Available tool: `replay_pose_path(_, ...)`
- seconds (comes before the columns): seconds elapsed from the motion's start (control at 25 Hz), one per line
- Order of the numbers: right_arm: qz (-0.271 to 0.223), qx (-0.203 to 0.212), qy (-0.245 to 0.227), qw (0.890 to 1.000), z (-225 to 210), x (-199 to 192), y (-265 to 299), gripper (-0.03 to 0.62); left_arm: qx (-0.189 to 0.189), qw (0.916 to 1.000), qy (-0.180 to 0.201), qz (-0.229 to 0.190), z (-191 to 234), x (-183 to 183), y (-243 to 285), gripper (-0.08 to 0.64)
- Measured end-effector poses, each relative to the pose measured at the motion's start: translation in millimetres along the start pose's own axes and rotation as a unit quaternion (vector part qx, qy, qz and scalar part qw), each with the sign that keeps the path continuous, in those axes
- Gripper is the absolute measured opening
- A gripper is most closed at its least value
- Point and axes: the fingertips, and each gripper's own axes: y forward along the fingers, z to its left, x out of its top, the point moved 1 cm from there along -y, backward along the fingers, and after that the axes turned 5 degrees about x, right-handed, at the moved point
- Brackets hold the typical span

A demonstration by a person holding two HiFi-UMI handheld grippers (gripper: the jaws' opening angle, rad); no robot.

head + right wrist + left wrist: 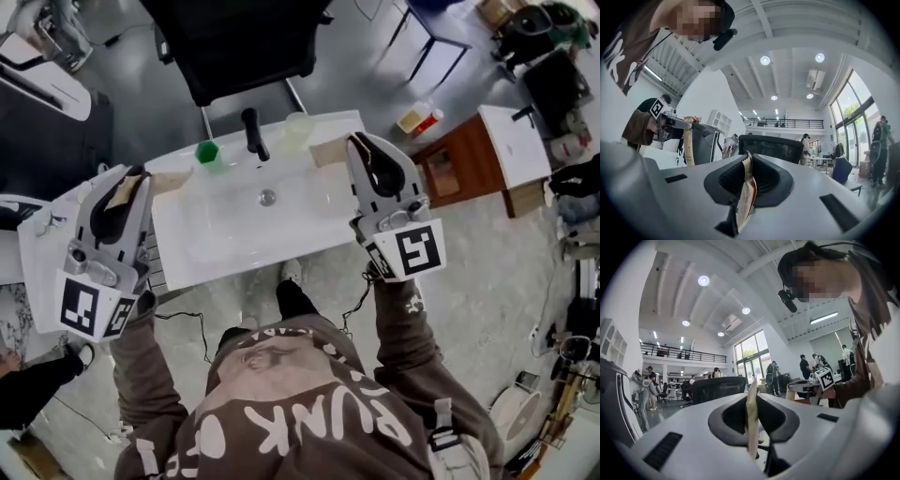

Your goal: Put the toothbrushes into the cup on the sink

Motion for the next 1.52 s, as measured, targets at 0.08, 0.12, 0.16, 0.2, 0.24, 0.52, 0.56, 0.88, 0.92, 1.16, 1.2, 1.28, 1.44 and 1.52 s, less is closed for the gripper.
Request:
replay_pose_path(0.08,0.003,0.015,-0.001,1.0,-19.5,-11.6,15.9,0.037,0.01,0.9999,0.002,0.007,-0.3,-1.8,16.7,0.049)
replay_pose_path(0.12,0.004,0.022,-0.002,1.0,-28.5,-17.3,23.4,0.037,0.015,0.9998,0.003,0.011,-0.4,-2.5,24.4,0.049)
replay_pose_path(0.16,0.006,0.027,-0.001,1.0,-37.0,-23.0,30.8,0.037,0.019,0.9997,0.004,0.014,-0.5,-3.1,31.7,0.049)
replay_pose_path(0.2,0.007,0.032,0.0,0.999,-44.9,-28.7,38.0,0.037,0.023,0.9996,0.004,0.016,-0.7,-3.7,38.4,0.049)
replay_pose_path(0.24,0.007,0.035,0.002,0.999,-52.2,-34.4,45.1,0.037,0.027,0.9995,0.005,0.019,-1.0,-4.6,44.5,0.049)
replay_pose_path(0.52,0.035,0.052,0.019,0.998,-81.3,-90.1,92.3,0.037,0.041,0.9986,0.005,0.033,5.5,-12.5,70.7,0.049)
replay_pose_path(0.56,0.038,0.056,0.022,0.997,-81.9,-98.4,98.0,0.038,0.042,0.9985,0.005,0.034,7.0,-13.2,72.8,0.049)
replay_pose_path(0.88,0.078,0.068,0.032,0.994,-78.2,-162.7,134.9,0.038,0.038,0.9986,-0.003,0.037,21.5,-26.3,87.0,0.049)
replay_pose_path(0.92,0.083,0.069,0.033,0.994,-76.9,-169.2,137.6,0.038,0.038,0.9986,-0.005,0.038,22.7,-28.0,88.3,0.049)
replay_pose_path(1.16,0.106,0.074,0.039,0.991,-66.9,-208.1,151.8,0.038,0.038,0.9983,-0.011,0.042,29.8,-37.5,91.6,0.049)
replay_pose_path(1.2,0.109,0.074,0.04,0.99,-65.3,-214.7,153.3,0.038,0.039,0.9983,-0.011,0.043,30.8,-39.0,91.3,0.049)
replay_pose_path(1.28,0.117,0.075,0.041,0.989,-62.5,-227.2,154.9,0.04,0.04,0.9981,-0.012,0.045,32.1,-41.2,90.6,0.049)
replay_pose_path(1.44,0.127,0.074,0.042,0.988,-59.3,-247.3,154.8,0.04,0.043,0.9978,-0.013,0.048,35.1,-44.5,89.2,0.049)
replay_pose_path(1.52,0.128,0.072,0.043,0.988,-59.4,-253.3,154.5,0.04,0.044,0.9977,-0.014,0.049,36.6,-46.3,88.6,0.049)
